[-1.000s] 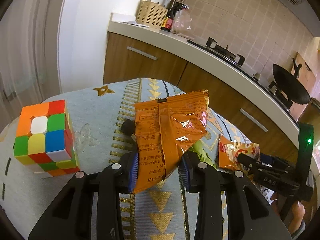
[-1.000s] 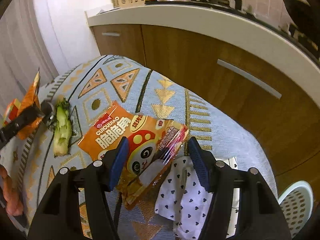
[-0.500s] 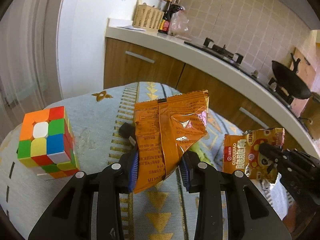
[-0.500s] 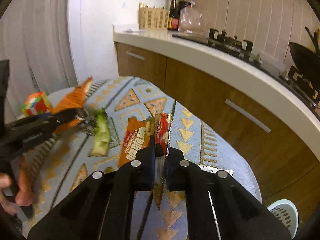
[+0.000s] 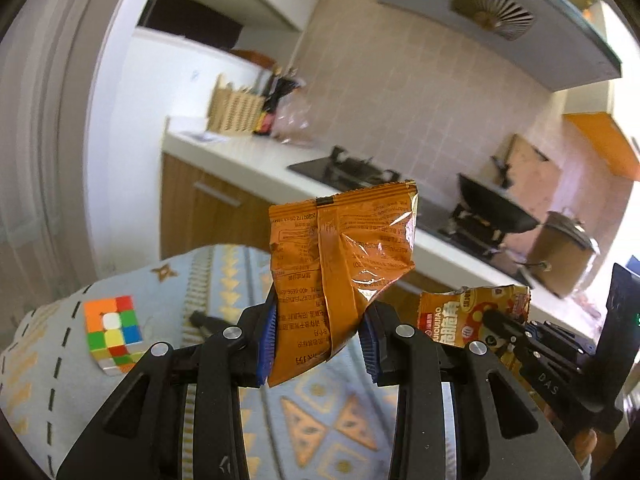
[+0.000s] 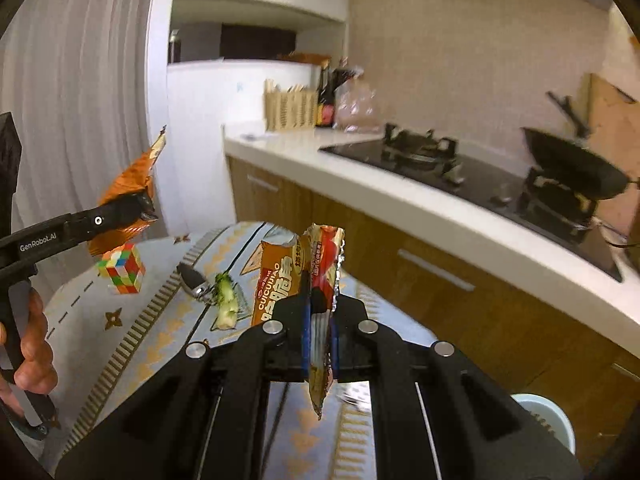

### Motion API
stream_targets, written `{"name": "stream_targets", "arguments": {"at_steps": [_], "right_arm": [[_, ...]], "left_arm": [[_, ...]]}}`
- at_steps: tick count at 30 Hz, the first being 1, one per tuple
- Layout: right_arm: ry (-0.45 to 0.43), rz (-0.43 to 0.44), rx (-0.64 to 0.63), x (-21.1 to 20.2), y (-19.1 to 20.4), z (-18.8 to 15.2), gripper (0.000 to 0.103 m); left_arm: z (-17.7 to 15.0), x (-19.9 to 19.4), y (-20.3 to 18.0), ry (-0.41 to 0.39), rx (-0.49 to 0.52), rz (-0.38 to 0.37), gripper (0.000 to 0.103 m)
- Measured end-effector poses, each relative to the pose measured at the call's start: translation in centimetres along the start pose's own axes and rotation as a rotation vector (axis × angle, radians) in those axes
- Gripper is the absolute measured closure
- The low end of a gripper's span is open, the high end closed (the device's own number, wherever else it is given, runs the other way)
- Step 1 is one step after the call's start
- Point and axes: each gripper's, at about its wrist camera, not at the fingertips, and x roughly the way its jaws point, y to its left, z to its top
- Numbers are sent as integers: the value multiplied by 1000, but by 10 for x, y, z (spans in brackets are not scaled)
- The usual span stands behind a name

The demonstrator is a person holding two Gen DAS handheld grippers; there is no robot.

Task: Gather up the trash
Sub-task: 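Carry both snack bags over the teal basket and open both tools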

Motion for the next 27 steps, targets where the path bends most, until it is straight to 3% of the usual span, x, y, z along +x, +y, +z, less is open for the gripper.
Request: {"name": "stream_targets", "arguments": {"at_steps": [11, 19, 27], "right_arm": [[-46, -204, 153, -93, -103, -24, 98], [2, -330, 228, -130, -159, -70, 98], [86, -387, 316, -135, -197, -115, 98]], "left_arm": [[-3, -8, -105, 3, 101, -151, 70], [-38, 21, -190, 102, 182, -282, 70], [-88, 61, -246, 255, 252, -344, 70]]}}
